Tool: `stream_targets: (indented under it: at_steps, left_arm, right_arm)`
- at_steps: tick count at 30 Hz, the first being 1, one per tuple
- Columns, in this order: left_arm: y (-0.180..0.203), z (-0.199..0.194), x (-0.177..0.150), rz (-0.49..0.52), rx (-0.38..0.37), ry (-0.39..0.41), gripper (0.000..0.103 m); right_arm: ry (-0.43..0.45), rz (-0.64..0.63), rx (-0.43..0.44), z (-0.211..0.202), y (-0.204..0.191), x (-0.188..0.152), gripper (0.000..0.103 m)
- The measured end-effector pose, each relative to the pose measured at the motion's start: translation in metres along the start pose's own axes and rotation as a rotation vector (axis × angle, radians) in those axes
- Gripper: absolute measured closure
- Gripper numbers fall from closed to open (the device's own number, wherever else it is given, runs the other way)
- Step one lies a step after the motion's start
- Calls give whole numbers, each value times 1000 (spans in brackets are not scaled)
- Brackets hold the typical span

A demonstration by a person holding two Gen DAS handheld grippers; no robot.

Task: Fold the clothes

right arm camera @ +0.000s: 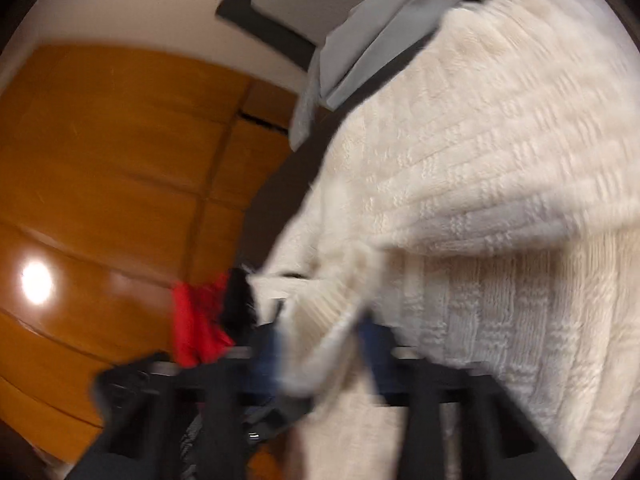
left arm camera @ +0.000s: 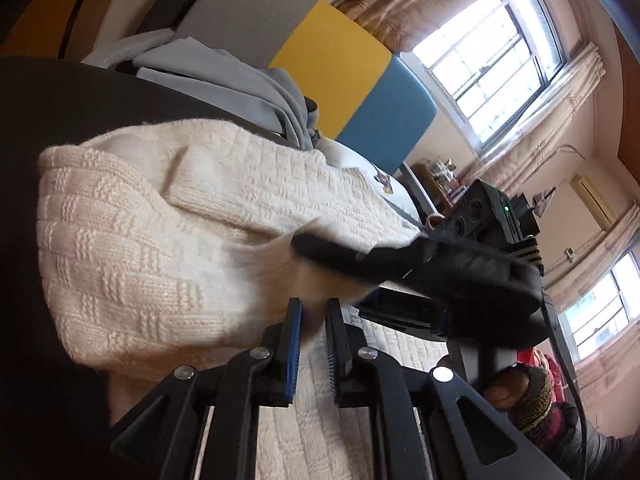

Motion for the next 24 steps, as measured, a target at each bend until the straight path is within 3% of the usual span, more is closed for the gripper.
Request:
stream_targets:
  at_steps: [2,8,17,20,24]
  left_arm:
    - [2,-15,-3,-23,-20,45,84]
    - [-7,-28,-17,-52,14,69,83]
    - [-26,-12,36,-122,57,184,82]
    - [-39,-5,56,-135,110,240,81]
    - [-58,-4,55,-227,110,245,81]
  right_arm:
    - [5,-71,-53,-1,-10,0,94]
    - [70,-295,-82,-27,-81,29,94]
    - [231,-471,-7,-86,-201,92,94]
    - [298,-516,2,-108,-229,106,94]
    - [302,-552,-8,-122,-228,114,94]
Point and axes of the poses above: each gripper's, at about its wrist camera, not at the fingertips, and z roughly the way its jaws point, y to its right, x to its top, the point moved 9 cm from there along z, roughly the way its jaws point, and after that the axes turned 15 degrees about -x, right-handed, at the moved point
